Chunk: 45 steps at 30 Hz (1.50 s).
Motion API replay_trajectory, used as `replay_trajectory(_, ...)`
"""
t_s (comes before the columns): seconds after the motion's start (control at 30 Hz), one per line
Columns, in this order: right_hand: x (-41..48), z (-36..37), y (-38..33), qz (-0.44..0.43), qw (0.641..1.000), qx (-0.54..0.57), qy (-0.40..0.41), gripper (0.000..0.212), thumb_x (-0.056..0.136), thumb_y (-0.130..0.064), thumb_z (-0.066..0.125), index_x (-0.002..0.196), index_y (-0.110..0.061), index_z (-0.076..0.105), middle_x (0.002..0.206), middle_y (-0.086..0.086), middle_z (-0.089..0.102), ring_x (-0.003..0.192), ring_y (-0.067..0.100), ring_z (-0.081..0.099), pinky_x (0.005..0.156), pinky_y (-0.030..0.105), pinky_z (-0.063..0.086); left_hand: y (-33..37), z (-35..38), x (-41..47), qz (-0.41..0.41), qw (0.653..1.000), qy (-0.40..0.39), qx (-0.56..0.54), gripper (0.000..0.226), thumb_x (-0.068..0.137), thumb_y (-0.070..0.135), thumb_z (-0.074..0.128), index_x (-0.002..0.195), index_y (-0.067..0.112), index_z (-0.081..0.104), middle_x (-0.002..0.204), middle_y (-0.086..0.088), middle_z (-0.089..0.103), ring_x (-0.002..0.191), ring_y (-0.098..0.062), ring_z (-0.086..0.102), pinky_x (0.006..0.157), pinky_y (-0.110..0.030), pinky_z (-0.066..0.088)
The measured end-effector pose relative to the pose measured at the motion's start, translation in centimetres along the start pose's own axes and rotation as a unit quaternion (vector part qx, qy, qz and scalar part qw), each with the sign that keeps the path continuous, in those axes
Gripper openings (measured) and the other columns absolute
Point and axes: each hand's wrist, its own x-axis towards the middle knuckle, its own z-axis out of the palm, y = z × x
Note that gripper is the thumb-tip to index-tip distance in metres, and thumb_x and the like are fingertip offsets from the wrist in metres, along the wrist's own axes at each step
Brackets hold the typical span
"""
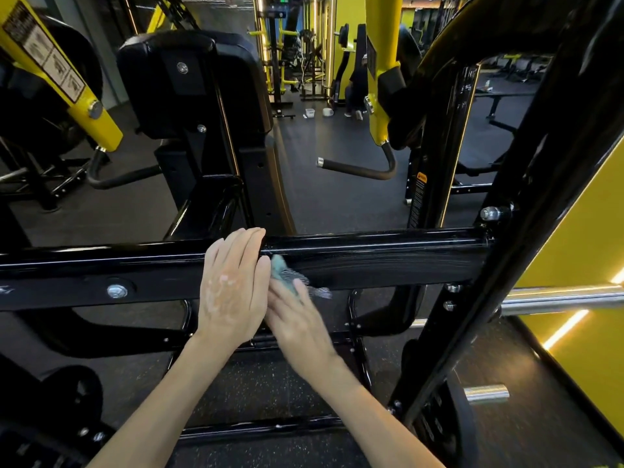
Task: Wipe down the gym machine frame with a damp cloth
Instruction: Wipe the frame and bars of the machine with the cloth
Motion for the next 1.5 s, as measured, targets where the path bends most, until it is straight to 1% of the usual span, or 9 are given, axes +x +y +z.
replay_trajectory(0.1, 0.4, -0.9, 1.1, -0.066, 0.997, -0.047, 0.001, 0.033, 0.090, -0.004, 0.058, 0.123, -0.006, 0.065, 0.137, 0.005, 0.059, 0.139, 0.015, 0.037, 0.122, 0.035, 0.012, -0.2, -0.3, 0.0, 0.009, 1.000, -0.003, -0.006, 0.052, 0.107, 0.027, 0.023, 0.132, -0.004, 0.057, 0.133, -0.015, 0.060, 0.128, -0.031, 0.053, 0.113, -0.043, 0.033)
replay_trajectory(0.17, -0.6, -2.4, 2.9, -0.072, 0.994, -0.086, -0.004, 0.058, 0.086, 0.003, 0.060, 0.141, -0.011, 0.047, 0.150, 0.002, 0.044, 0.144, 0.014, 0.032, 0.120, 0.038, 0.022, -0.2, -0.2, 0.0, 0.012, 1.000, 0.004, -0.001, 0.049, 0.107, 0.025, 0.026, 0.132, -0.004, 0.057, 0.132, -0.015, 0.060, 0.126, -0.031, 0.053, 0.113, -0.042, 0.032)
replay_trajectory(0.37, -7.0, -8.5, 12.6, 0.145, 0.973, -0.124, 0.127, 0.076, 0.074, 0.027, 0.036, 0.143, -0.006, 0.040, 0.149, 0.014, 0.041, 0.144, 0.029, 0.031, 0.117, 0.051, 0.023, 0.2, 0.1, 0.1, -0.010, 1.000, 0.009, -0.007, 0.044, 0.103, 0.020, 0.034, 0.131, -0.003, 0.058, 0.130, -0.013, 0.062, 0.126, -0.029, 0.053, 0.116, -0.034, 0.026)
replay_trajectory(0.57, -6.3, -8.5, 12.0, 0.264, 0.925, -0.093, 0.255, 0.055, 0.090, 0.022, 0.043, 0.142, 0.012, 0.034, 0.153, 0.022, 0.026, 0.150, 0.030, 0.011, 0.122, 0.041, 0.019, 0.4, 0.1, 0.0, -0.012, 1.000, 0.009, 0.000, 0.045, 0.104, 0.022, 0.032, 0.131, -0.003, 0.058, 0.131, -0.013, 0.061, 0.127, -0.028, 0.053, 0.115, -0.040, 0.031)
replay_trajectory(0.73, -2.5, -3.1, 4.8, 0.194, 0.959, -0.039, 0.201, 0.066, 0.086, 0.021, 0.038, 0.148, 0.000, 0.028, 0.153, 0.018, 0.031, 0.150, 0.029, 0.015, 0.117, 0.056, 0.022, -0.1, -0.4, -0.2, 0.024, 0.998, -0.035, 0.045, 0.050, 0.107, 0.026, 0.027, 0.140, -0.004, 0.048, 0.141, -0.015, 0.053, 0.135, -0.031, 0.046, 0.113, -0.048, 0.034)
replay_trajectory(1.03, 0.6, 0.3, -0.4, 0.008, 0.994, -0.099, 0.035, 0.075, 0.079, 0.011, 0.035, 0.150, -0.012, 0.029, 0.156, -0.002, 0.027, 0.149, 0.009, 0.011, 0.123, 0.039, 0.009, -6.6, -5.2, -3.3, -0.039, 0.997, 0.007, 0.067, 0.054, 0.102, 0.023, 0.036, 0.147, -0.007, 0.037, 0.154, -0.019, 0.037, 0.144, -0.035, 0.032, 0.116, -0.051, 0.029)
replay_trajectory(1.2, -2.2, -2.8, 3.9, 0.204, 0.961, -0.100, 0.158, 0.070, 0.080, 0.028, 0.038, 0.146, 0.004, 0.032, 0.154, 0.016, 0.030, 0.150, 0.027, 0.014, 0.123, 0.039, 0.012, -13.4, -8.5, -5.6, -0.082, 0.993, 0.015, 0.083, 0.057, 0.100, 0.022, 0.037, 0.146, -0.011, 0.034, 0.155, -0.022, 0.033, 0.144, -0.040, 0.031, 0.115, -0.055, 0.028)
replay_trajectory(1.33, -0.3, -1.8, 0.8, 0.325, 0.909, -0.034, 0.259, 0.055, 0.092, 0.017, 0.047, 0.145, 0.010, 0.033, 0.154, 0.019, 0.029, 0.147, 0.038, 0.020, 0.122, 0.031, 0.014, -17.8, -10.3, -6.9, -0.069, 0.994, -0.013, 0.081, 0.058, 0.101, 0.026, 0.031, 0.147, -0.010, 0.033, 0.156, -0.021, 0.032, 0.145, -0.038, 0.030, 0.115, -0.054, 0.027)
replay_trajectory(1.5, 3.5, 0.3, -3.7, 0.304, 0.915, -0.009, 0.266, 0.052, 0.091, 0.019, 0.046, 0.141, 0.008, 0.042, 0.150, 0.012, 0.037, 0.145, 0.030, 0.026, 0.121, 0.025, 0.016, -20.7, -10.9, -7.0, -0.055, 0.997, -0.030, 0.045, 0.057, 0.102, 0.028, 0.029, 0.149, -0.005, 0.034, 0.157, -0.017, 0.033, 0.147, -0.033, 0.027, 0.118, -0.050, 0.025)
